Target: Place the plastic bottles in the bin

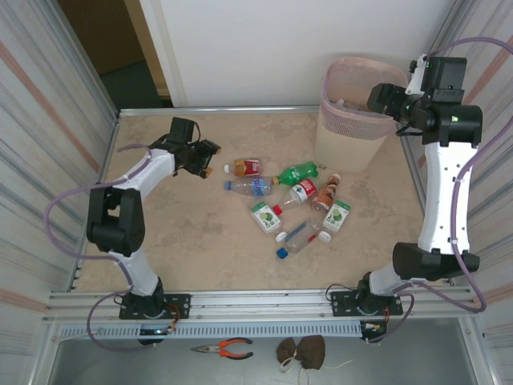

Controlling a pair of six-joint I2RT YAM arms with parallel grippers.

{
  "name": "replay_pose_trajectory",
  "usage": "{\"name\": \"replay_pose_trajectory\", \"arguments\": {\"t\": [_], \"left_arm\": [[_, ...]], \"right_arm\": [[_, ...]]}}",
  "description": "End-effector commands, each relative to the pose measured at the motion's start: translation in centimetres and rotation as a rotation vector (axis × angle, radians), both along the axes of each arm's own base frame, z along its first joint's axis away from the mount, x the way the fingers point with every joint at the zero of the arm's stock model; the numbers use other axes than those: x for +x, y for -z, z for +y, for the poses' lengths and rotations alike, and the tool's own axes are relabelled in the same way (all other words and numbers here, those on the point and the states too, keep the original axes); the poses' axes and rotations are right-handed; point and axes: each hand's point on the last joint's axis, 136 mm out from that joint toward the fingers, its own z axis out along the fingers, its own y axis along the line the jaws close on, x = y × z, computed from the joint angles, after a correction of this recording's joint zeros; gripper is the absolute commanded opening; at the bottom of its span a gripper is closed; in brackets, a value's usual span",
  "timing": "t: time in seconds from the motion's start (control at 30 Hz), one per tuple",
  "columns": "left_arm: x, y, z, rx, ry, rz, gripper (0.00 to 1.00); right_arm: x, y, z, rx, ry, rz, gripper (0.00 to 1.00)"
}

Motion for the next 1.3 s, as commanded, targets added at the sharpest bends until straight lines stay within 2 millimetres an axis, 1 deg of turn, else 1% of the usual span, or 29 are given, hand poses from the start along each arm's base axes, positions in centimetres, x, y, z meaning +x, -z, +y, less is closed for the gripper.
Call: {"name": "replay_pose_trajectory", "arguments": {"t": [0.0,0.17,0.4,0.43,0.47,0.5,0.53,0.73,0.9,1.07,1.27], "left_arm": [[1.2,0.8,-0.8,-0.106,-0.1,0.099,0.6],[1.7,3.7,-1.2,-0.136,-0.168,0.217,0.6],[2.9,6.4,-1.9,-0.171,-0.199,0.292,0.6],[3.0,6.6,-2.0,-0.174,-0.202,0.3,0.6],[3.2,6.4,-2.1,-0.181,-0.203,0.297,0.6],[3.3,7.4,-2.2,-0.181,-0.204,0.319,0.61],[3.3,7.8,-2.3,-0.18,-0.206,0.329,0.62],[3.5,8.4,-2.4,-0.165,-0.211,0.356,0.62],[3.5,9.1,-3.2,-0.181,-0.198,0.386,0.61],[3.6,9.5,-4.0,-0.191,-0.191,0.4,0.59],[3.4,9.9,-4.5,-0.197,-0.19,0.409,0.54]], "right_arm": [[-1.0,-1.2,-0.7,-0.02,0.023,-0.044,0.84],[-1.5,-1.1,-1.1,-0.023,0.034,-0.042,0.84],[-1.8,-0.9,-1.3,-0.026,0.036,-0.039,0.84],[-1.8,-0.9,-1.3,-0.028,0.037,-0.037,0.84],[-1.8,-0.8,-1.4,-0.029,0.038,-0.037,0.84],[-1.8,-0.7,-1.3,-0.03,0.036,-0.035,0.84],[-1.9,-0.7,-1.4,-0.031,0.038,-0.033,0.84],[-2.1,-0.5,-1.8,-0.037,0.05,-0.034,0.84],[-2.0,-0.4,-2.0,-0.037,0.054,-0.031,0.84],[-2.1,-0.1,-2.2,-0.036,0.059,-0.023,0.84],[-2.2,0.0,-2.3,-0.038,0.061,-0.022,0.84]]}}
